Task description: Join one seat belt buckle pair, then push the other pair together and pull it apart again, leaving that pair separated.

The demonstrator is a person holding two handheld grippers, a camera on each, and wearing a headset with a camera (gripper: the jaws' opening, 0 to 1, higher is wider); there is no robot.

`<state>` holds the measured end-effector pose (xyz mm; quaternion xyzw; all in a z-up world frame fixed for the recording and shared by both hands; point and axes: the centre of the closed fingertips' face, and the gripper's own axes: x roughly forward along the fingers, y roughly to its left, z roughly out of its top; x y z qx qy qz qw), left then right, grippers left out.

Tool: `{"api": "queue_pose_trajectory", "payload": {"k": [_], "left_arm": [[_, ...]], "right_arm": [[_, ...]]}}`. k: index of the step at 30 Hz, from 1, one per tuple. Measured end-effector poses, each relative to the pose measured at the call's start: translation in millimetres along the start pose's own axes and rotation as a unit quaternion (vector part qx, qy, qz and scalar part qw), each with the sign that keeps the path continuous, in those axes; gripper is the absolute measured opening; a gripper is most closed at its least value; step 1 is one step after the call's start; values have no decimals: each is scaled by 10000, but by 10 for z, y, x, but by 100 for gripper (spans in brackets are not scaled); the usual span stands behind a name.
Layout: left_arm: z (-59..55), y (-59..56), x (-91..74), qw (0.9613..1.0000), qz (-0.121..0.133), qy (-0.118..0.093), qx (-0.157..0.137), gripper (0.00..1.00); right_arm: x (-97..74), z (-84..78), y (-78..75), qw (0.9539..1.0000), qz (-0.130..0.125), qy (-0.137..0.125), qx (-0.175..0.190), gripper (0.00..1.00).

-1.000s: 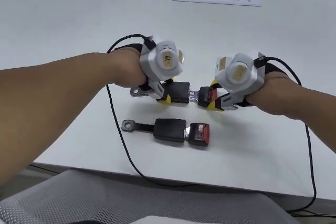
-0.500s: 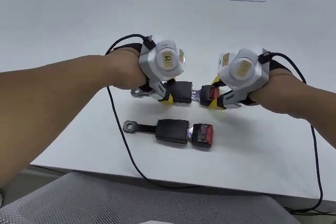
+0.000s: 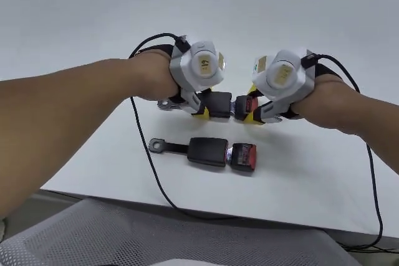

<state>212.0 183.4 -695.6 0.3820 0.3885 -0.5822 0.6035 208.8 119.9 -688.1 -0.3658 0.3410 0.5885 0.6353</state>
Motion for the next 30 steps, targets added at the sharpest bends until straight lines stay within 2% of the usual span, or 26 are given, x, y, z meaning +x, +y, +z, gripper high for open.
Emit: {"api": "queue_pose_trajectory", "payload": {"k": [6, 14, 21, 28, 30], "left_arm": [[7, -11, -7, 10000, -4, -24, 3, 32], [13, -18, -10, 10000, 4, 57, -21, 32], [16, -25, -15, 10000, 7, 2, -37, 32], [10, -14, -15, 10000, -6, 26, -42, 32], [5, -10, -18, 10000, -4, 9, -51, 32]], "right_arm": [[-3, 8, -16, 10000, -35, 17, 2, 31], [-2, 4, -21, 10000, -96, 11, 17, 32], [-13, -14, -23, 9999, -88, 31, 64, 32], [-73, -133, -23, 9998, -118, 92, 119, 32], [-87, -145, -27, 9998, -129, 1, 157, 32]]}}
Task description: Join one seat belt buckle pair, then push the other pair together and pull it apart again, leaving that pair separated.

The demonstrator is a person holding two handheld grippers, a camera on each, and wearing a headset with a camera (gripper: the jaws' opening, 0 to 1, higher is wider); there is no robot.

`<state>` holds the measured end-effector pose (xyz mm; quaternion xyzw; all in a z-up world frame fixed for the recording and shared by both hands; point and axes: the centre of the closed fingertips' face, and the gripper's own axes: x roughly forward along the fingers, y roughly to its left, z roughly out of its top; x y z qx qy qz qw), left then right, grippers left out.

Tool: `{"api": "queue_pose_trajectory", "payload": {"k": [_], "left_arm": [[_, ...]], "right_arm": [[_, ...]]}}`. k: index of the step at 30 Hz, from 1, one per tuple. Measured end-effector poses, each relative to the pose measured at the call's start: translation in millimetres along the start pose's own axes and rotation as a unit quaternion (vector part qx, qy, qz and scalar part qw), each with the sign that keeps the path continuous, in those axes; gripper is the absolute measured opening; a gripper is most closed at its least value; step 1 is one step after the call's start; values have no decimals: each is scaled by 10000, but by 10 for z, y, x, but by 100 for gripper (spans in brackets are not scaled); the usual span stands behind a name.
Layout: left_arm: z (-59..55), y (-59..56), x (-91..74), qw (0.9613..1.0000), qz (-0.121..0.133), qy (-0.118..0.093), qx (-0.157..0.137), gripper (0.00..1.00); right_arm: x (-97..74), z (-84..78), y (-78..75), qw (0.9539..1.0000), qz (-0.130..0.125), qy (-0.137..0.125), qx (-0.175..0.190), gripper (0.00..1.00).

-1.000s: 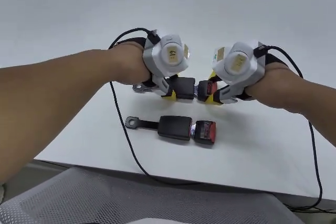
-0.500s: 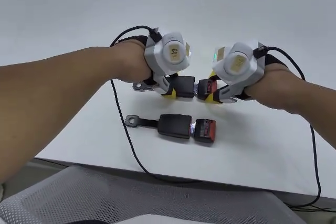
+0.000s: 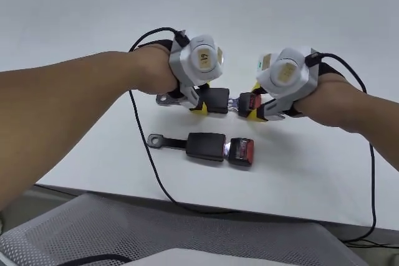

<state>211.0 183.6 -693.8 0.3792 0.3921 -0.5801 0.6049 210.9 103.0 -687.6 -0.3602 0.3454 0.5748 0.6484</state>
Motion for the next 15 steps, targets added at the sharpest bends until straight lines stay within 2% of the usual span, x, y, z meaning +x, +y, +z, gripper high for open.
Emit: {"api": "queue_pose_trajectory", "payload": {"k": [6, 8, 9, 15], "left_arm": [[18, -17, -6, 10000, 4, -13, -14, 32], [16, -16, -4, 10000, 8, -1, -22, 32], [12, -15, -5, 10000, 7, 2, -20, 32], [2, -10, 8, 10000, 2, 22, -19, 32]], "right_arm": [[-28, -30, -2, 9999, -65, -133, -39, 33], [-49, -42, 51, 9999, -79, -130, -20, 33], [-62, -79, 10, 9999, -84, -128, 2, 33], [-163, -294, 0, 9998, -151, -41, 121, 33]]}}
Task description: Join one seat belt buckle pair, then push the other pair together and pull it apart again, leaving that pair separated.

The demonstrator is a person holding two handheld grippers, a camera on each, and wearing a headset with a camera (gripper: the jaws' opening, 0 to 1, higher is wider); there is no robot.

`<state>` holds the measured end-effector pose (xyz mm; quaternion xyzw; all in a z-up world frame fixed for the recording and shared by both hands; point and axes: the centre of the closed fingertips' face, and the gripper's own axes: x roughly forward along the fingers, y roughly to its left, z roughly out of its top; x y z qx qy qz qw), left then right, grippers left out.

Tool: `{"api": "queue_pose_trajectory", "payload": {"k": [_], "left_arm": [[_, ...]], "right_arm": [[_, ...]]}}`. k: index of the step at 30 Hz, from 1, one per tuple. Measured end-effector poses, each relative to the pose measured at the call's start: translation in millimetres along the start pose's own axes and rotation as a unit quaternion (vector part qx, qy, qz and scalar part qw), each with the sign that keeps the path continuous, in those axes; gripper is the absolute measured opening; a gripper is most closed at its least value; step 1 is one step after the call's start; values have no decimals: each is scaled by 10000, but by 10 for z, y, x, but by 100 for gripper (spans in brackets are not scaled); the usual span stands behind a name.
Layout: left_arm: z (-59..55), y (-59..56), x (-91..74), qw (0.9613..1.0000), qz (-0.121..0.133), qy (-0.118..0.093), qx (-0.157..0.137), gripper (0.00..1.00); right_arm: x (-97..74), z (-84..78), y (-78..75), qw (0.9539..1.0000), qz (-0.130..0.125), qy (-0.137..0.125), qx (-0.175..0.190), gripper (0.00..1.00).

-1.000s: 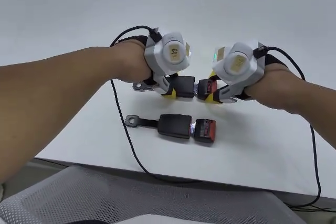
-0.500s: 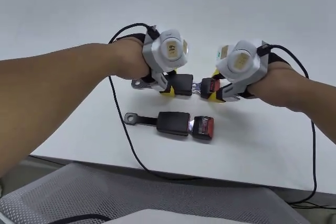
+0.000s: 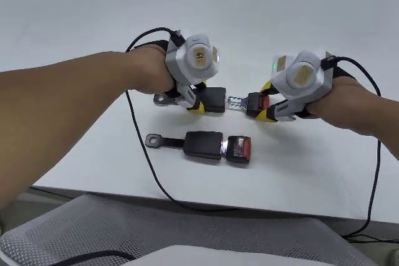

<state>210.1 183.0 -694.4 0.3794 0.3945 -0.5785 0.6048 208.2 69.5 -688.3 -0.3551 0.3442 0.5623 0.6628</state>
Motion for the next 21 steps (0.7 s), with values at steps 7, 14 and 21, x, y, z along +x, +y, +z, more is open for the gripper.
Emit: {"api": "queue_pose_trajectory", "payload": {"k": [7, 14, 21], "left_arm": [[-9, 6, -1, 10000, 1, 13, 11, 33], [-20, 8, -2, 10000, -2, 2, 23, 33], [-16, -2, -7, 10000, 14, -25, 43, 33]], "right_arm": [[-169, -324, -16, 9998, -94, 136, 74, 33], [-347, -641, 3, 9993, -179, 307, 144, 33], [-416, -781, -22, 9988, -222, 396, 209, 33]]}}
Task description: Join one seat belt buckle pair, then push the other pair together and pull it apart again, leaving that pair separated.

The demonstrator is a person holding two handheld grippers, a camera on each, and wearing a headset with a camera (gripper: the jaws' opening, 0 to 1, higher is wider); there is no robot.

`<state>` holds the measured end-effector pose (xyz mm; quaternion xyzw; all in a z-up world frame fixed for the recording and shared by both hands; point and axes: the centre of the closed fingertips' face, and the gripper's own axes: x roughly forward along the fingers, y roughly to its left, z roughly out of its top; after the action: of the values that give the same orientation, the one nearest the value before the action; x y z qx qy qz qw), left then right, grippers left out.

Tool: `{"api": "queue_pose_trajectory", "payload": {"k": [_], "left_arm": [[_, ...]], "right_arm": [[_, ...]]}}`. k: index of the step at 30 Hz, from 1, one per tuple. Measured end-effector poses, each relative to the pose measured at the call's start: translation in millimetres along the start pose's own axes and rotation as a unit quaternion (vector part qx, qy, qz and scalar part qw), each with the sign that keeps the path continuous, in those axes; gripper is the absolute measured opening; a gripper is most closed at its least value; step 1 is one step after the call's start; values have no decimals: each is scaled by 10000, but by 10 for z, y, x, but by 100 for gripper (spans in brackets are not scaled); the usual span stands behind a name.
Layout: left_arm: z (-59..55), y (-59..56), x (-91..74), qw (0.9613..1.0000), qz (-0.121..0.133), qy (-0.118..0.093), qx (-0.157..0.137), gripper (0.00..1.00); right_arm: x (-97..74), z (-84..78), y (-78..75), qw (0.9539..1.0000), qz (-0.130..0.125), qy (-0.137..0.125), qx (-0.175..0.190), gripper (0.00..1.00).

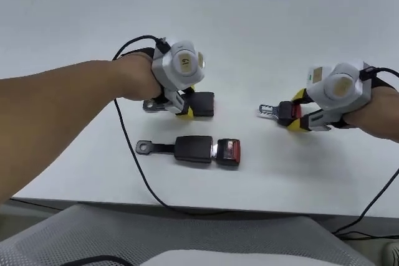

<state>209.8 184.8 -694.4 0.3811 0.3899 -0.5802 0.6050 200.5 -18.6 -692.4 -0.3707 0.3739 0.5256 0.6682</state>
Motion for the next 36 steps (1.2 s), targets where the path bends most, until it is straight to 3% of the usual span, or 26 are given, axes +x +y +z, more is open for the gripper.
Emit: {"api": "queue_pose_trajectory", "payload": {"k": [8, 9, 16, 19, 21, 22, 27, 30, 32, 36], "left_arm": [[9, 6, -5, 10000, 50, -17, -12, 33], [7, 7, -8, 10000, 54, -22, -21, 33], [-2, 28, -17, 9998, 153, -68, -79, 33], [1, 33, -35, 9997, 198, -105, -120, 34], [-6, 36, -39, 9979, 219, -222, -570, 39], [27, 40, -50, 9961, 227, -466, -716, 41], [-43, 28, -244, 9934, 539, -654, -778, 43], [-28, -1, -397, 9833, 807, -1131, -1176, 45], [-16, -100, -509, 9782, 916, -1321, -1311, 46], [-97, -252, -625, 9765, 1051, -1367, -1293, 52]], "right_arm": [[21, -93, -22, 10000, -13, 14, 97, 34], [-44, -16, 12, 9999, -13, 19, 124, 34], [-16, -58, -68, 9997, -168, 89, 178, 39], [-61, -19, -34, 9996, -206, 122, 170, 39], [-59, -41, -53, 9993, -287, 167, 149, 41], [-70, -49, -48, 9992, -309, 153, 187, 41], [-124, -96, -32, 9975, -515, 12, 475, 48], [-258, 30, 79, 9956, -601, -233, 676, 50], [-286, 83, 119, 9942, -648, -396, 756, 52], [-374, 200, 267, 9909, -680, -655, 965, 58]]}}
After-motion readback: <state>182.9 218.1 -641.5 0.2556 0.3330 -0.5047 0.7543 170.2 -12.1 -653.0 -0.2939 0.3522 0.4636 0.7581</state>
